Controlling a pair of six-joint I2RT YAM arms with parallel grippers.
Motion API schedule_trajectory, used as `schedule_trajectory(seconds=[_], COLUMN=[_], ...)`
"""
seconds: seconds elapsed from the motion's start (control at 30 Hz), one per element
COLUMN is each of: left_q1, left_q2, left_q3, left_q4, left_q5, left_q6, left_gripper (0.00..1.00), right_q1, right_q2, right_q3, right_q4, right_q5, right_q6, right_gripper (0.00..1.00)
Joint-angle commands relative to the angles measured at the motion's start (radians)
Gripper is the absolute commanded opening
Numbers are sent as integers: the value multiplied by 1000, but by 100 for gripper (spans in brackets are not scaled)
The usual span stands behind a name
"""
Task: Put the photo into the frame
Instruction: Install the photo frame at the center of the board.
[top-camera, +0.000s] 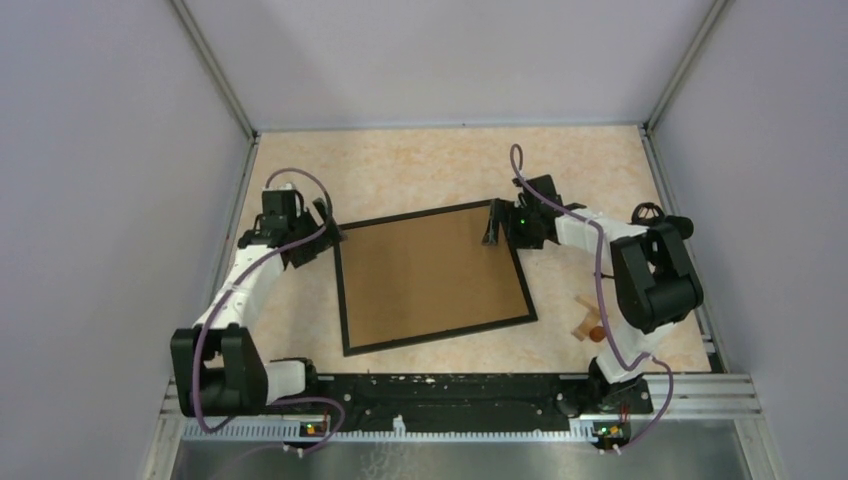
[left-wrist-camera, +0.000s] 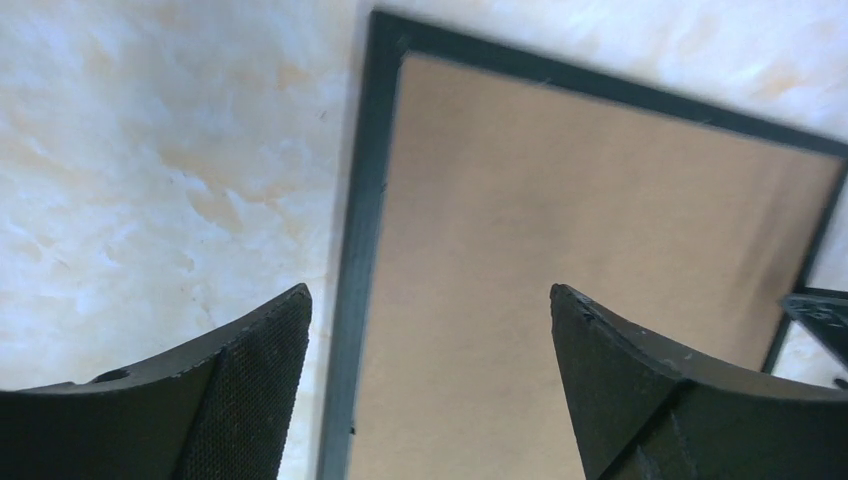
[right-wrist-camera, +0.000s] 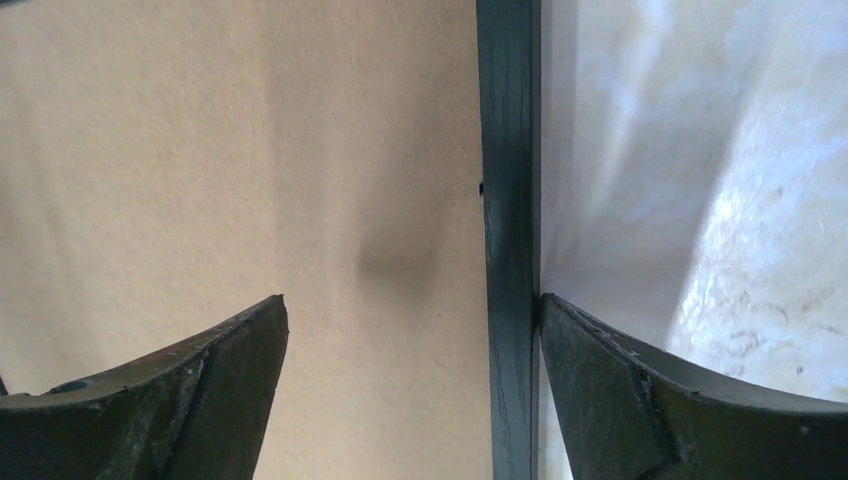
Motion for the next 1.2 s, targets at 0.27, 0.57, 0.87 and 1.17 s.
schedule_trajectory(seconds=[0.27,0.57,0.87,1.17], left_q1=[74,110,-195,-555], left_q2=[391,461,45,284], left_q3=[-11,55,-26,-186], left_q4=[54,-32,123,763], left_q5=[242,135,176,521], left_q6=[105,153,68,-294], left_gripper=[87,93,93,66], right_q1=[27,103,70,71], right_q2=[-93,-323,-469,-472], right_q3=[-93,-134,-223,-310], right_q4=[-193,-321,-418,-398], right_q5=[-183,-63,-28,-28], right_q6=[-46,-6,61,74], right_gripper=[73,86,73,36])
